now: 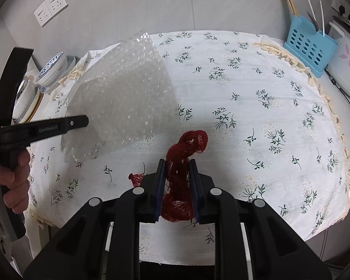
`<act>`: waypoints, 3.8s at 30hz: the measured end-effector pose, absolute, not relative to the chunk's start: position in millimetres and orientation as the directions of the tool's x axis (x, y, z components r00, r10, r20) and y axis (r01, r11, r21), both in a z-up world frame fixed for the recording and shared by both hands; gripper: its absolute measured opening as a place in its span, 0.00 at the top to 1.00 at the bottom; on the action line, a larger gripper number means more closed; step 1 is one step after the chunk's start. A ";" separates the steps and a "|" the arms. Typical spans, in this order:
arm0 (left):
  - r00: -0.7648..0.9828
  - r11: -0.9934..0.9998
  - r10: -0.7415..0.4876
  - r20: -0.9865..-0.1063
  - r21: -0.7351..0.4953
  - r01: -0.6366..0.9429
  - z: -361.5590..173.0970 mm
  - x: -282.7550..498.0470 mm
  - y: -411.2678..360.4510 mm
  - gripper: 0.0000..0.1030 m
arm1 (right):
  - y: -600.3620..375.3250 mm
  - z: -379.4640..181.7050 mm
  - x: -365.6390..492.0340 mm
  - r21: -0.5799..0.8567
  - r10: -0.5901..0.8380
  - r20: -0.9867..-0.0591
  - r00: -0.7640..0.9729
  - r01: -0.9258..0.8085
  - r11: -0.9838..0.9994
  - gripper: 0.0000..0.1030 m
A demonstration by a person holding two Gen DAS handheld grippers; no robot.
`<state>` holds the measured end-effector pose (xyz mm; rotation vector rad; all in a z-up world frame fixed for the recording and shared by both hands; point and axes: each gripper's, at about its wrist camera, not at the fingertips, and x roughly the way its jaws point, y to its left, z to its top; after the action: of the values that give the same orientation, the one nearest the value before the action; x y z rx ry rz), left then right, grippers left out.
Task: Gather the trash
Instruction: 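Grasp the red mesh bag with the right tool while the left tool grasps the bubble wrap, then lift the bubble wrap and red mesh bag and carry both over the black bin, then open the left tool to drop the bubble wrap while the right tool releases the mesh bag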
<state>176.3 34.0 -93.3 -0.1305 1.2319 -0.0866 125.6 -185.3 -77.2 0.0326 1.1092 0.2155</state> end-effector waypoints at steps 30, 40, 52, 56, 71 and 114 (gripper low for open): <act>0.353 0.990 -0.122 -0.928 -0.138 -0.020 -57.1 61.9 12.2 0.91 | -220.5 -29.2 51.4 0.126 0.203 -0.839 0.505 -0.184 0.975 0.82; 0.357 0.990 -0.114 -0.927 -0.137 -0.039 -53.2 18.8 -1.2 0.91 | -237.7 -26.4 16.7 0.129 0.218 -0.833 0.509 -0.205 0.970 0.82; 0.338 0.991 -0.106 -0.935 -0.127 -0.038 -62.7 -39.7 -19.4 0.91 | -258.1 -38.2 -27.0 0.130 0.218 -0.843 0.492 -0.208 0.970 0.82; 0.321 0.992 -0.104 -0.941 -0.123 -0.038 -72.2 -59.4 -25.0 0.91 | -263.4 -47.6 -43.0 0.130 0.217 -0.852 0.477 -0.208 0.969 0.82; 0.255 0.991 -0.106 -0.961 -0.124 -0.053 -121.4 -118.4 -40.6 0.90 | -260.5 -90.2 -87.6 0.136 0.235 -0.884 0.404 -0.258 0.956 0.82; 0.092 1.000 0.012 -0.996 0.015 0.026 -276.4 -124.1 -113.2 0.71 | -268.9 -206.0 -96.0 0.179 0.236 -0.942 0.238 -0.237 0.955 0.82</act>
<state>-124.1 -113.2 -276.4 0.0312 1.4786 -0.0100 -96.0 -268.9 -206.0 -0.0013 1.2907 0.3242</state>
